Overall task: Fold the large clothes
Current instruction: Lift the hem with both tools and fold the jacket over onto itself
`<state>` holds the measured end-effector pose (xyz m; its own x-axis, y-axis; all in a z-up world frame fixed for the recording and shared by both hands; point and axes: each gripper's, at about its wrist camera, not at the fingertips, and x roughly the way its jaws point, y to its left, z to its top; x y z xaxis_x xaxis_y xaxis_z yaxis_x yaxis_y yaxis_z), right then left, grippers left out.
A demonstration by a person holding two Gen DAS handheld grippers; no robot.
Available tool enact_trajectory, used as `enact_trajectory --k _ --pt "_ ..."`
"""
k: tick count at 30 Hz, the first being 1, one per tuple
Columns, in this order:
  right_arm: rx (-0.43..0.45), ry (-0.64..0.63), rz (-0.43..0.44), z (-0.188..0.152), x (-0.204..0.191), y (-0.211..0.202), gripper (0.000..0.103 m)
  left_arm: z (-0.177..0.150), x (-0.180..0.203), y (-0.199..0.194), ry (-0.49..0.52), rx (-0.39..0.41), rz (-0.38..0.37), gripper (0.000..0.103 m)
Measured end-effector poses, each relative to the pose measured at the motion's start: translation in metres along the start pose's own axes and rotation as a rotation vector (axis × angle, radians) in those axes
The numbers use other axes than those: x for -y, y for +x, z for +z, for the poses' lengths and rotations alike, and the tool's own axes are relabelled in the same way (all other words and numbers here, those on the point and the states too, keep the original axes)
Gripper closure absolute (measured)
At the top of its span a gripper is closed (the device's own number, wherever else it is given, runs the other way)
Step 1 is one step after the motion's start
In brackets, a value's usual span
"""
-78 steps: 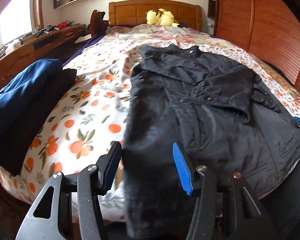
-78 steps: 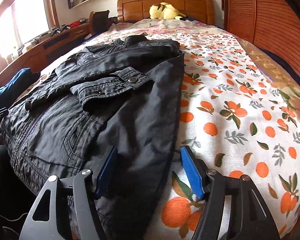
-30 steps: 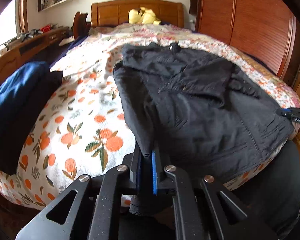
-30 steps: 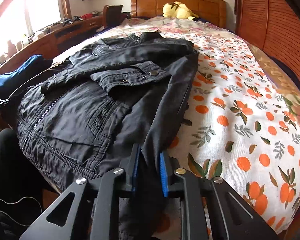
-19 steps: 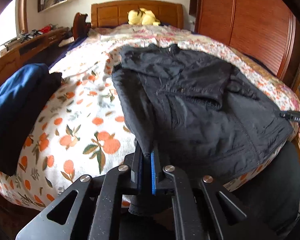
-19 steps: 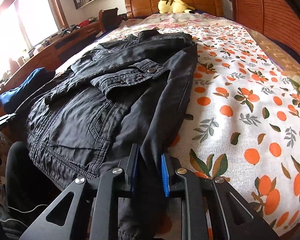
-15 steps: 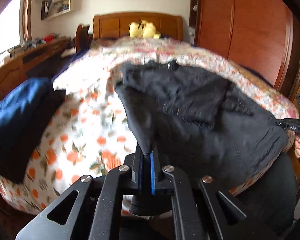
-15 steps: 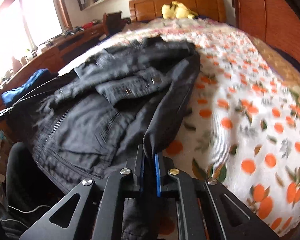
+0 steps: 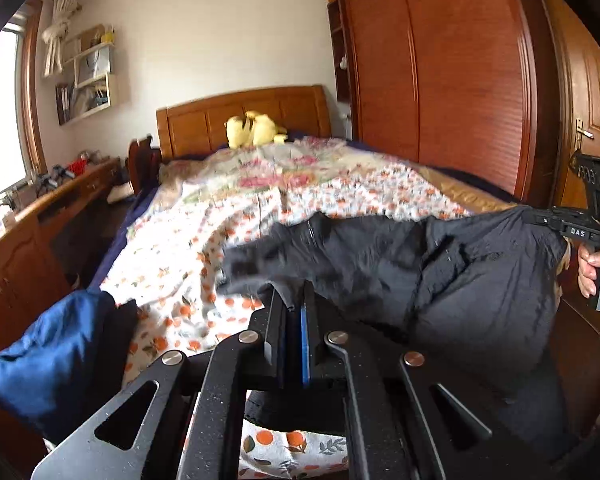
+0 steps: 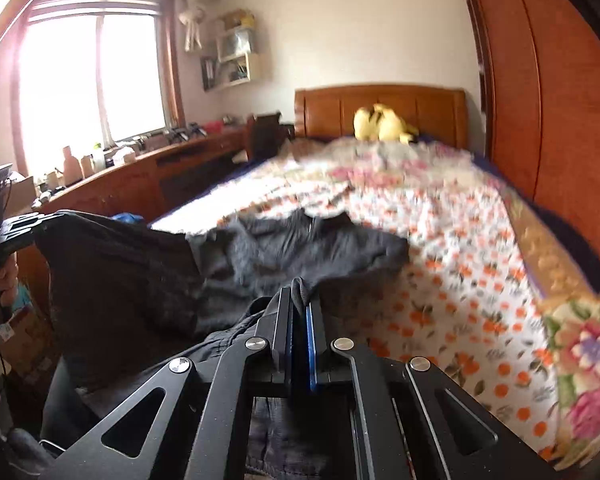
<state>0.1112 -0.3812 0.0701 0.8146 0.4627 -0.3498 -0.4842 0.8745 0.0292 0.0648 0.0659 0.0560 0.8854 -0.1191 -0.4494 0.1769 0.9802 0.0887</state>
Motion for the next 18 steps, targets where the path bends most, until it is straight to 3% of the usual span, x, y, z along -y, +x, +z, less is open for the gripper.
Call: enact_trajectory --k 5,9,18 --pt "0.072 -0.034 -0.018 0.006 -0.003 -0.055 0.098 0.022 -0.003 -0.035 -0.014 0.065 0.007 0.097" --pt "0.055 -0.081 -0.096 -0.008 -0.003 -0.060 0.098 0.029 -0.004 -0.027 -0.003 0.062 0.075 0.097" --pt "-0.110 -0.030 -0.125 -0.051 0.013 0.047 0.098 -0.007 -0.021 0.085 -0.029 -0.070 0.138 0.097"
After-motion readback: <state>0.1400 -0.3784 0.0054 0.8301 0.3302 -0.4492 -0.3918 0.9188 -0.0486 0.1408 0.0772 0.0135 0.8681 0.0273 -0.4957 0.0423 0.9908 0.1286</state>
